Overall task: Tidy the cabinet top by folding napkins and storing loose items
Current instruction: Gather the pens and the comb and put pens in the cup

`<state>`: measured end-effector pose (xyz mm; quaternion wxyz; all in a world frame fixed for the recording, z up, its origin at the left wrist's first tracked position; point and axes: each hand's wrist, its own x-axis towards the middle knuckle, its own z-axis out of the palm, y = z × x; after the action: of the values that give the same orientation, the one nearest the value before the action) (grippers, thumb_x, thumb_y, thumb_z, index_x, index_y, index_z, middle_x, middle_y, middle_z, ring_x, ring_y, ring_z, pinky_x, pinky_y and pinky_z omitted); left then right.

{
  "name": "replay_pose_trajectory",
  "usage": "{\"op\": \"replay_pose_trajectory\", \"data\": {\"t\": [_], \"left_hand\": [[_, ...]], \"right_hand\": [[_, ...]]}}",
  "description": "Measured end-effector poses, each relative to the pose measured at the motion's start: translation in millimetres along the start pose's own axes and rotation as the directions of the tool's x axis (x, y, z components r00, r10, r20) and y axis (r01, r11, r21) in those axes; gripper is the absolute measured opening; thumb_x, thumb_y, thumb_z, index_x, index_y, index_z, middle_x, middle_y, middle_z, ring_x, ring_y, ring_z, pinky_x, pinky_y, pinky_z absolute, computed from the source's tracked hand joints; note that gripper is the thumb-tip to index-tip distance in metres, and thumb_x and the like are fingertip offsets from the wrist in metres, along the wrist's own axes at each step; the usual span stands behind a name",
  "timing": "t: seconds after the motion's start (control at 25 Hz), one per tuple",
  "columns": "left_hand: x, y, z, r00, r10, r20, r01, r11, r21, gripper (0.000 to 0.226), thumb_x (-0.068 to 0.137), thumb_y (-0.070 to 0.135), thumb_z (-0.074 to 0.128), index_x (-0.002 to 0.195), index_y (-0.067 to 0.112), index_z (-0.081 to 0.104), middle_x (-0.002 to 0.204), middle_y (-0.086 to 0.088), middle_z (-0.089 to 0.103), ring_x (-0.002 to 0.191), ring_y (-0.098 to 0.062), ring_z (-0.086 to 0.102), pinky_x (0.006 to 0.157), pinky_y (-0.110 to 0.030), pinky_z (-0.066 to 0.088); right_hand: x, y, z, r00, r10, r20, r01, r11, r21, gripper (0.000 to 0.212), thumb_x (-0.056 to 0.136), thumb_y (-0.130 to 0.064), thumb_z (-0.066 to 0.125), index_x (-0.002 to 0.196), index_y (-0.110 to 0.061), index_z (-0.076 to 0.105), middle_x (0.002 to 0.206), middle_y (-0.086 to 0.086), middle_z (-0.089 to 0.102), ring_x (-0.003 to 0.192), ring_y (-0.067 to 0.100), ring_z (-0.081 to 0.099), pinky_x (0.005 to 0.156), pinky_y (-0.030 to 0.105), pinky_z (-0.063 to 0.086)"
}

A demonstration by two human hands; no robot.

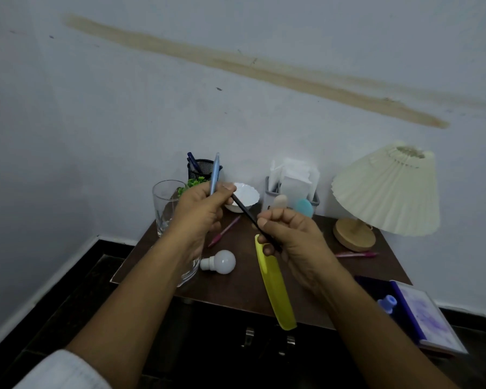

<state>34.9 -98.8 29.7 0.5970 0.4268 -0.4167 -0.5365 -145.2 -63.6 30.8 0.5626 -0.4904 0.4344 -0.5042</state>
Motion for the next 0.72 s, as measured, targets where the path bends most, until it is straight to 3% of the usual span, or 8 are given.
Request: {"op": "replay_pose_trajectory", "data": {"t": [0.16, 0.32, 0.44, 0.6, 0.72], "left_hand": [[1, 1, -12, 0.996, 0.004, -0.092, -0.003, 1.000, 0.012, 0.018, 0.095, 0.023, 0.065, 0.102, 0.007, 0.073, 0.074, 0.000, 0.066, 0.039, -0.004, 0.028, 0.037, -0.017, 0.022], [1, -1, -11, 0.999, -0.010, -0.051, 0.014, 0.997, 0.073, 0.021, 0.096, 0.023, 0.065, 0.103, 0.005, 0.072, 0.079, -0.009, 0.065, 0.042, -0.006, 0.027, 0.037, -0.017, 0.022], [-3, -1, -6, 0.998, 0.035, -0.048, -0.024, 0.979, 0.205, 0.024, 0.094, 0.033, 0.067, 0.096, 0.011, 0.074, 0.085, -0.012, 0.060, 0.045, -0.008, 0.030, 0.040, -0.020, 0.026], [-6, 15, 2, 0.990, 0.130, -0.058, -0.116, 0.974, 0.197, 0.037, 0.105, 0.041, 0.043, 0.108, 0.017, 0.070, 0.073, 0.001, 0.065, 0.047, -0.006, 0.035, 0.044, -0.021, 0.029], [-4, 34, 2, 0.976, 0.209, -0.052, -0.200, 0.969, 0.146, 0.032, 0.107, 0.028, 0.042, 0.114, 0.014, 0.069, 0.083, -0.001, 0.065, 0.062, -0.009, 0.051, 0.052, -0.021, 0.048]], "right_hand": [[1, -6, -13, 0.997, -0.054, -0.060, 0.049, 0.995, -0.083, 0.015, 0.086, 0.004, 0.072, 0.100, -0.003, 0.070, 0.078, 0.015, 0.067, 0.062, 0.018, 0.062, 0.050, 0.025, 0.053], [1, -13, -26, 0.982, -0.112, -0.154, 0.132, 0.982, 0.132, 0.012, 0.091, -0.005, 0.068, 0.102, -0.003, 0.071, 0.080, 0.011, 0.072, 0.065, 0.018, 0.068, 0.058, 0.027, 0.058], [2, -21, -31, 0.983, -0.138, -0.122, 0.162, 0.963, 0.216, 0.019, 0.099, -0.012, 0.059, 0.111, -0.002, 0.069, 0.087, 0.011, 0.073, 0.073, 0.019, 0.072, 0.063, 0.029, 0.061], [4, -26, -29, 0.970, -0.217, -0.109, 0.226, 0.971, 0.077, 0.028, 0.106, -0.019, 0.047, 0.117, -0.003, 0.067, 0.094, 0.014, 0.073, 0.078, 0.023, 0.072, 0.066, 0.034, 0.062], [14, -30, -22, 0.946, -0.301, -0.124, 0.291, 0.952, -0.089, 0.027, 0.106, -0.020, 0.047, 0.117, -0.007, 0.069, 0.102, 0.020, 0.072, 0.086, 0.025, 0.074, 0.069, 0.034, 0.064]]}}
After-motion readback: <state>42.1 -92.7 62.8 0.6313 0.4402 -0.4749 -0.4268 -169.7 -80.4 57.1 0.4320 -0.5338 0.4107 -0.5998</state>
